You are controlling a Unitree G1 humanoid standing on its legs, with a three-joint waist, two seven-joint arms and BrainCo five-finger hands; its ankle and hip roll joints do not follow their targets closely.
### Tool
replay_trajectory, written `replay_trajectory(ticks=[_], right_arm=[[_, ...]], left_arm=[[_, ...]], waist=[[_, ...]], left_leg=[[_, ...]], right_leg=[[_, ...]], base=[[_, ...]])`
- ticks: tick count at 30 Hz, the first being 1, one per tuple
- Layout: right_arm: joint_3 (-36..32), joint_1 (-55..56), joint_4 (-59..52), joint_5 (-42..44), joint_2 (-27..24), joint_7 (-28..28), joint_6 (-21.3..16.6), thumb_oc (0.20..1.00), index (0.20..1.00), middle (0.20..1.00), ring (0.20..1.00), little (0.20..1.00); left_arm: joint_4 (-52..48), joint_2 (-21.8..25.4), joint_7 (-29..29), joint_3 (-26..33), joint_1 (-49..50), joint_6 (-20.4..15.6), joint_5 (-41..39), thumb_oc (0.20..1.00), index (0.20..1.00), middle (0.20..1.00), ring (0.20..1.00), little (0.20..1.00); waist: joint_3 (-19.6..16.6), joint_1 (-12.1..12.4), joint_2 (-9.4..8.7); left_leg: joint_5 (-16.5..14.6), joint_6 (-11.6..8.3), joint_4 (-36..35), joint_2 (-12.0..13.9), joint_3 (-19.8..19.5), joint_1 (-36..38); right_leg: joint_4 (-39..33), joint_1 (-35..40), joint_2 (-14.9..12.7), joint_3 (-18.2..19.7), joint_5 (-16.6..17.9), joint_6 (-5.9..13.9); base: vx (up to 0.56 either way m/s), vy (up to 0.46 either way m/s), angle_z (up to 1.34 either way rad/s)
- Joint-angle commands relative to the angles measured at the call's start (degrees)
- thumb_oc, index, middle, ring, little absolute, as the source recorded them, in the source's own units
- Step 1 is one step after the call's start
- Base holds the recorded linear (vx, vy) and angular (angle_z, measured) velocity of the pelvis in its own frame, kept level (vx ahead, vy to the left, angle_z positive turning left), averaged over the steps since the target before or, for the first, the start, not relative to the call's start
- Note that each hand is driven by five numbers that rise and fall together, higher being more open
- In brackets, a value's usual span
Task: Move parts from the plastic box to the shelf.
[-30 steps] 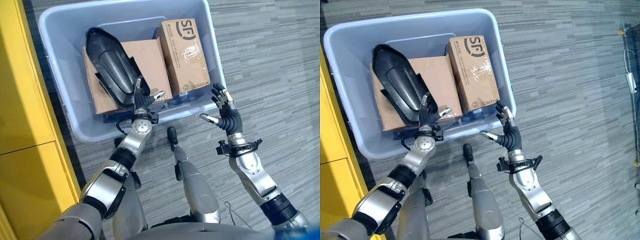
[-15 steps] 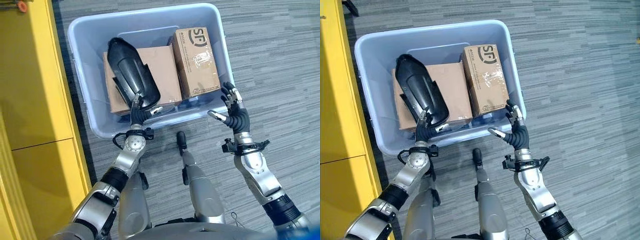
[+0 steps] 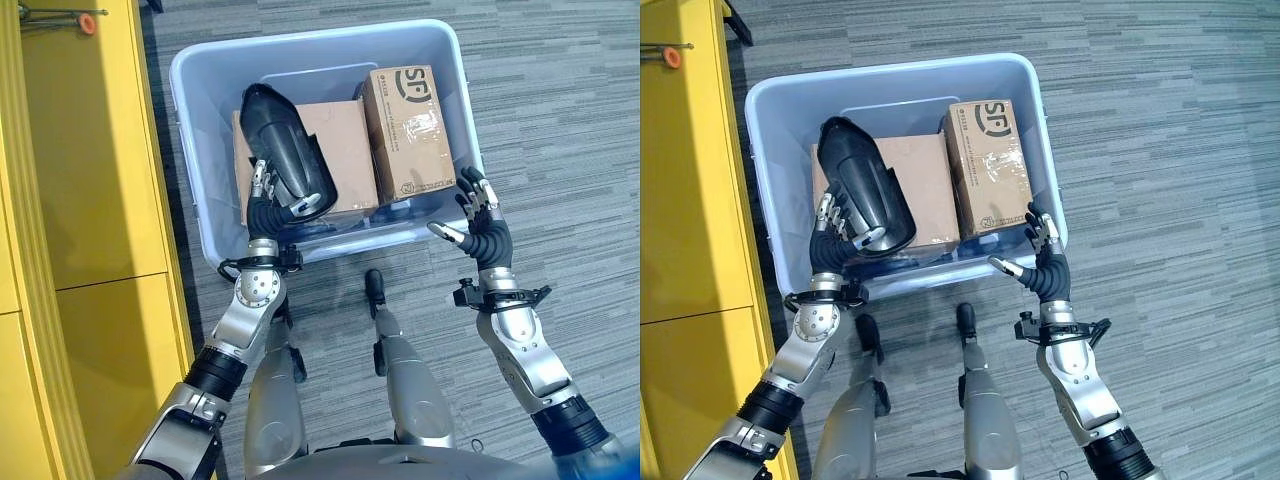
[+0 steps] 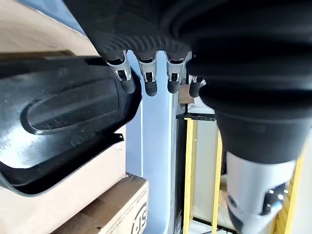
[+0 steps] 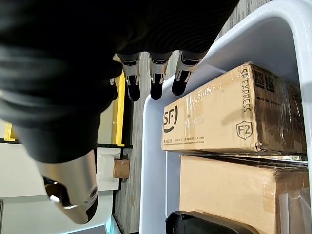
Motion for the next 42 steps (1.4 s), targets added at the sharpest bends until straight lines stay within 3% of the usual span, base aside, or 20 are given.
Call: replay_trajectory(ticks=[1,12,26,42], right_arm=[[-2.6,1.0,-4.0,-0.8,-0.7,-0.7,-3.8,1.000,1.000,1.000,1.000,1.000],[0.3,-0.5,-3.4,0.0,-0.7,-3.1,-4.3,1.000,1.000,1.000,1.000,1.000],[1.4,-0.8,-3.5,0.7,-1.0,-3.3,-4.9,1.000,1.000,1.000,1.000,1.000],[2.2,-1.4,-3.8,1.6,-1.3,-3.1,-5.3,1.000,1.000,1.000,1.000,1.000]], left_arm=[[0.4,1.4,2.1,1.3,-2.9,-4.0,1.5,1.000,1.000,1.000,1.000,1.000],[9.8,-2.4,12.1,4.1,-9.1,-5.3,-0.1,1.000,1.000,1.000,1.000,1.000],[7.9,-0.8,20.8,9.2,-10.0,-6.2,4.8,1.000,1.000,1.000,1.000,1.000],[11.6,-0.2,24.6,10.0,-11.0,-4.7,7.6,1.000,1.000,1.000,1.000,1.000]], waist=[[-1.9,-0.7,-2.01],[-0.8,-1.7,-4.37],[-0.4,-1.9,-5.70],[0.5,-2.1,-6.92]], left_leg=[[-1.7,-2.03,4.0,2.2,-2.8,-0.7],[-1.5,-2.19,4.0,2.8,-2.6,-0.9],[-1.4,-2.31,3.5,3.0,-2.3,-0.8],[-1.2,-2.49,3.2,3.1,-2.1,-1.1]], right_leg=[[2.5,1.6,-4.6,-2.2,-0.7,3.65],[2.9,0.9,-4.0,-1.9,-0.6,3.45],[3.0,0.7,-3.6,-2.1,-0.6,3.49],[3.0,0.2,-3.3,-2.5,-0.4,3.54]], base=[[0.00,0.000,0.00],[0.00,0.000,0.00],[0.00,-0.001,0.01],[0.00,0.000,0.00]])
